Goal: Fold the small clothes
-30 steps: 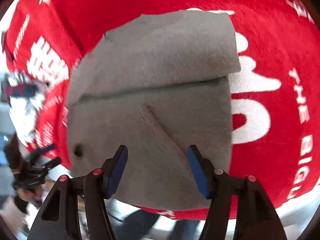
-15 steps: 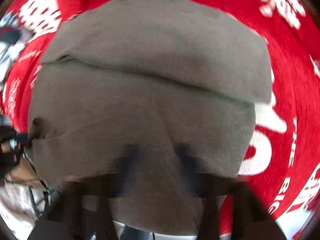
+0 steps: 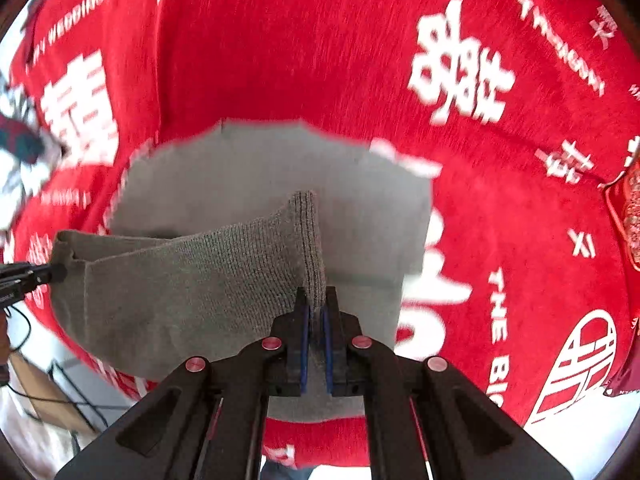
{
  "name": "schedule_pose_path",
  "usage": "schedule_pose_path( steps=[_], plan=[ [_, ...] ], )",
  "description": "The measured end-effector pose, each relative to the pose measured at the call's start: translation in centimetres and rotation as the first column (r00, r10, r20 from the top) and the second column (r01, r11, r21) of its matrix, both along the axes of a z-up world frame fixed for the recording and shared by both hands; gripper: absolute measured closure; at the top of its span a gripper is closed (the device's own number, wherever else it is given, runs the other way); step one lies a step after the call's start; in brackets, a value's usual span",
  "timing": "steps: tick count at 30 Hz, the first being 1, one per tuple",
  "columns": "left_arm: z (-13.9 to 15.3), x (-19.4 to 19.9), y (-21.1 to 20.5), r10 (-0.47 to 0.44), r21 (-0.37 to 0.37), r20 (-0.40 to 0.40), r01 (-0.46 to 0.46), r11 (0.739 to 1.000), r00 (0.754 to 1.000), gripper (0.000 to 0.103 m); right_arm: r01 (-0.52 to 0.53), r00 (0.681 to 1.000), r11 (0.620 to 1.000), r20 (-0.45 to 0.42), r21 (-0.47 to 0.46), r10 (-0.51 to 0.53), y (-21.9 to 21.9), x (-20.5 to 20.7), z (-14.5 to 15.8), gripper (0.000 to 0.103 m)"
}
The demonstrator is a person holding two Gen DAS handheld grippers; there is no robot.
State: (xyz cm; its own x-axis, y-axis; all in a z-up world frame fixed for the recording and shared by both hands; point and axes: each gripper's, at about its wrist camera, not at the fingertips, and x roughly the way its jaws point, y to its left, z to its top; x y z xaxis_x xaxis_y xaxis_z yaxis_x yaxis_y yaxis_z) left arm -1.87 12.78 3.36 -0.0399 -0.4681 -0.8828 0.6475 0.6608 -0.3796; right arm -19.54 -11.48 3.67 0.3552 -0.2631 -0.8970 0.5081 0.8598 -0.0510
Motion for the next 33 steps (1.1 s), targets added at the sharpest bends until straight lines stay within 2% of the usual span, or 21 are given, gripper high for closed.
schedule_pose_path(
  steps=[3, 6, 8, 11, 12, 16, 18, 21, 22, 23, 24, 26, 30, 33],
  plan=[
    [2.0, 2.7, -1.4, 0.022, -0.052, 0.045, -0.02, 0.998, 0.999, 0.094, 0.002, 0.998, 0.999, 0.066, -0.036, 0.0, -1.7, 2.6, 2.3, 0.097],
    [3.1, 6.3, -3.8, 0.041, -0.083, 0.093, -0.033, 0.996, 0.995, 0.094, 0.011, 0.996, 0.999, 0.091, -0.035, -0.008, -3.9, 5.2, 2.6, 0.097],
    [2.8, 8.5, -5.3, 0.064, -0.085, 0.121, -0.054, 0.995, 0.991, 0.094, 0.019, 0.996, 1.0, 0.093, -0.025, -0.017, -5.7, 6.8, 1.7, 0.097],
    [1.2, 11.5, -7.8, 0.114, -0.061, 0.145, -0.106, 0.992, 0.983, 0.094, 0.05, 0.996, 0.998, 0.076, 0.029, -0.052, -9.5, 9.3, -0.9, 0.097],
    [0.4, 12.2, -8.5, 0.13, -0.047, 0.147, -0.124, 0.991, 0.981, 0.094, 0.065, 0.996, 0.997, 0.055, 0.05, -0.068, -11.1, 10.4, -2.6, 0.097],
    [-4.5, 15.2, -11.3, 0.182, 0.039, 0.147, -0.189, 0.981, 0.972, 0.094, 0.106, 0.994, 0.985, -0.022, 0.133, -0.104, -14.9, 12.7, -8.6, 0.097],
    [-7.2, 16.4, -12.3, 0.219, 0.106, 0.154, -0.237, 0.966, 0.963, 0.094, 0.121, 0.991, 0.977, -0.069, 0.175, -0.111, -16.2, 13.5, -11.6, 0.097],
    [-9.2, 17.6, -12.2, 0.289, 0.19, 0.173, -0.32, 0.928, 0.941, 0.094, 0.138, 0.989, 0.962, -0.09, 0.236, -0.12, -17.2, 13.6, -13.6, 0.096],
    [-9.4, 17.9, -11.9, 0.307, 0.216, 0.183, -0.342, 0.914, 0.934, 0.094, 0.142, 0.989, 0.958, -0.083, 0.248, -0.125, -17.4, 13.5, -13.6, 0.093],
    [-9.4, 18.4, -11.4, 0.323, 0.242, 0.196, -0.365, 0.899, 0.926, 0.094, 0.151, 0.988, 0.954, -0.081, 0.259, -0.134, -17.6, 13.3, -13.5, 0.083],
    [-9.4, 18.6, -11.0, 0.329, 0.25, 0.202, -0.374, 0.893, 0.922, 0.094, 0.168, 0.985, 0.949, -0.09, 0.268, -0.149, -17.8, 13.0, -13.4, 0.066],
    [-8.9, 19.0, -10.3, 0.326, 0.26, 0.194, -0.369, 0.892, 0.925, 0.093, 0.185, 0.983, 0.937, -0.077, 0.297, -0.169, -18.2, 12.3, -13.1, 0.048],
    [-8.4, 18.9, -10.8, 0.252, 0.247, 0.123, -0.276, 0.929, 0.96, 0.093, 0.166, 0.985, 0.902, -0.025, 0.398, -0.17, -18.5, 11.3, -12.6, 0.047],
    [-9.8, 18.7, -12.9, 0.183, 0.249, 0.055, -0.191, 0.95, 0.982, 0.093, 0.161, 0.987, 0.898, -0.061, 0.41, -0.149, -18.3, 11.9, -13.8, 0.05]
  ],
)
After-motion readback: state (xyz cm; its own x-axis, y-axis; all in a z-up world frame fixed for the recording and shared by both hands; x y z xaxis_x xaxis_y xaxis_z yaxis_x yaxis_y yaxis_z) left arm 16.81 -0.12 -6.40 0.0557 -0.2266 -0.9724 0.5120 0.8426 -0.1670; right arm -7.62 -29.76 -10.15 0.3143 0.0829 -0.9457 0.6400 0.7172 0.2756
